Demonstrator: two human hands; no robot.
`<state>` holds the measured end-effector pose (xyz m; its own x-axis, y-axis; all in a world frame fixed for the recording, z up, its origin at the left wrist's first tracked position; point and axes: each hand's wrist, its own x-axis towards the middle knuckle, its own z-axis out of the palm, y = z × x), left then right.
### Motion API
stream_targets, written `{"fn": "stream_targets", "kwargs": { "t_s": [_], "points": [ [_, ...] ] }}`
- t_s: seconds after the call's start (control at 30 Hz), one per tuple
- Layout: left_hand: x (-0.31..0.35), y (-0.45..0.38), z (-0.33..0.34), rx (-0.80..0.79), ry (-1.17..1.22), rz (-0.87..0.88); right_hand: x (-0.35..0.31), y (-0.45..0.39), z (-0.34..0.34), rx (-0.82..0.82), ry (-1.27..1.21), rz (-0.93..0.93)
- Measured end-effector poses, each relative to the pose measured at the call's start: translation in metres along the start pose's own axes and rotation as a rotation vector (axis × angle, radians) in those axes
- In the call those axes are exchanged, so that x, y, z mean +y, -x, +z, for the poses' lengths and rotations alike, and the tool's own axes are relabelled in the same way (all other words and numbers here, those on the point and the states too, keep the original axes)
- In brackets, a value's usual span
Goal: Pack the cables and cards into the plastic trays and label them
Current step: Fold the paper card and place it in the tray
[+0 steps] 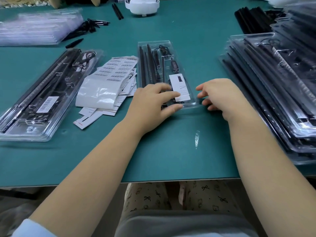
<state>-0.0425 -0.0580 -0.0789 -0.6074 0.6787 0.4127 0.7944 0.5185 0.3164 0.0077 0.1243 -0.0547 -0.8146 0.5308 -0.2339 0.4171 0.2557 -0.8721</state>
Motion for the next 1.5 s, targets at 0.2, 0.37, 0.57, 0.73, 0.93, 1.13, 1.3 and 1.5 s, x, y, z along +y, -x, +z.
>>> {"fn": "stream_targets", "kwargs": {
  "t_s": [0.2, 0.37, 0.57, 0.73, 0.93, 1.13, 1.3, 1.5],
  "points": [
    [0.012, -0.001, 0.002, -0.040, -0.156, -0.015, 0.009, 0.000, -0.005, -0.128, 0.128, -0.180],
    [0.012, 0.002, 0.002, -0.053, -0.153, -0.109, 0.014, -0.001, -0.003, -0.182, 0.124, -0.234],
    [0.010, 0.003, 0.003, -0.044, -0.131, -0.093, 0.013, -0.004, 0.014, 0.068, 0.328, -0.270],
    [0.008, 0.003, 0.005, 0.039, -0.103, -0.058, 0.012, -0.006, 0.013, 0.093, 0.479, -0.239],
    [0.000, 0.003, 0.007, -0.010, -0.198, -0.041, 0.007, -0.001, -0.007, -0.159, 0.048, -0.027],
    [-0.002, 0.000, 0.009, 0.015, -0.284, 0.049, 0.003, 0.007, 0.002, -0.220, 0.180, -0.004],
    [0.006, 0.001, 0.008, 0.205, -0.239, 0.098, -0.006, 0.017, 0.020, -0.338, -0.270, 0.114],
    [0.005, 0.001, 0.009, 0.285, -0.106, 0.063, -0.005, 0.018, 0.027, -0.264, -0.217, 0.085]
  ]
}}
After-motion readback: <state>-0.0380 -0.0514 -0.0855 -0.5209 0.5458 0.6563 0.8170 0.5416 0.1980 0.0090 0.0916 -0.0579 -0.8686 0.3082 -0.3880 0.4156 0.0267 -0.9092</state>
